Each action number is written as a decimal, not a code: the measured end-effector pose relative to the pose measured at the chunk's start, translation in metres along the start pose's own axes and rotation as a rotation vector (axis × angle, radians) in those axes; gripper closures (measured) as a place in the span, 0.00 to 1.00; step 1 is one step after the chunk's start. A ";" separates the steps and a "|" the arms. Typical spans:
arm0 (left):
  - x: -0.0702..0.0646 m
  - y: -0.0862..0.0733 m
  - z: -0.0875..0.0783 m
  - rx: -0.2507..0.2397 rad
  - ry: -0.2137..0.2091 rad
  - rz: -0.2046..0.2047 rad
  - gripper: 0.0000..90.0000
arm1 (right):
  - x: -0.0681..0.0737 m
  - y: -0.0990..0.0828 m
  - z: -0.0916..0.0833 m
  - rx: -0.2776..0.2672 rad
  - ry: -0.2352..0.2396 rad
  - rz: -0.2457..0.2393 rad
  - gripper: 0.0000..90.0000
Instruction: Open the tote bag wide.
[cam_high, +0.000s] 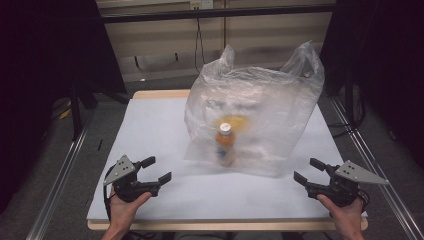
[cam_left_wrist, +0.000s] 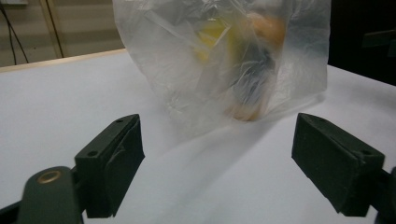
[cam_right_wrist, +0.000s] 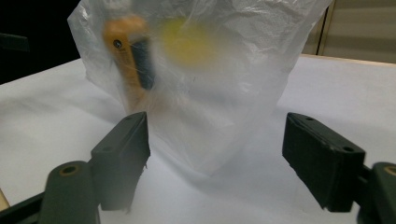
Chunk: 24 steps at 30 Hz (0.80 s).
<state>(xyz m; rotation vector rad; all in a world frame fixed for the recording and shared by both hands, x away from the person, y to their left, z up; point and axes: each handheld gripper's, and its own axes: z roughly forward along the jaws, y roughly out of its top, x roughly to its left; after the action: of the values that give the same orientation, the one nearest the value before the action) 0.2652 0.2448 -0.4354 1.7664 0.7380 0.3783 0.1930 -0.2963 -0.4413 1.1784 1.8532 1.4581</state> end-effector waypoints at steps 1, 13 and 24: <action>0.000 0.000 0.000 0.002 -0.001 0.001 0.18 | 0.000 0.000 0.000 0.005 0.003 -0.002 0.24; 0.000 0.001 0.000 0.002 0.004 -0.003 0.15 | -0.002 0.001 0.002 0.004 -0.008 0.002 0.12; -0.005 0.005 0.002 -0.013 0.004 0.007 0.12 | 0.002 0.006 0.003 -0.013 -0.007 -0.010 0.06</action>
<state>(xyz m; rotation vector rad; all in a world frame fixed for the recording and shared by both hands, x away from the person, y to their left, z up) 0.2642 0.2391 -0.4311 1.7571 0.7306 0.3910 0.1965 -0.2926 -0.4364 1.1649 1.8395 1.4574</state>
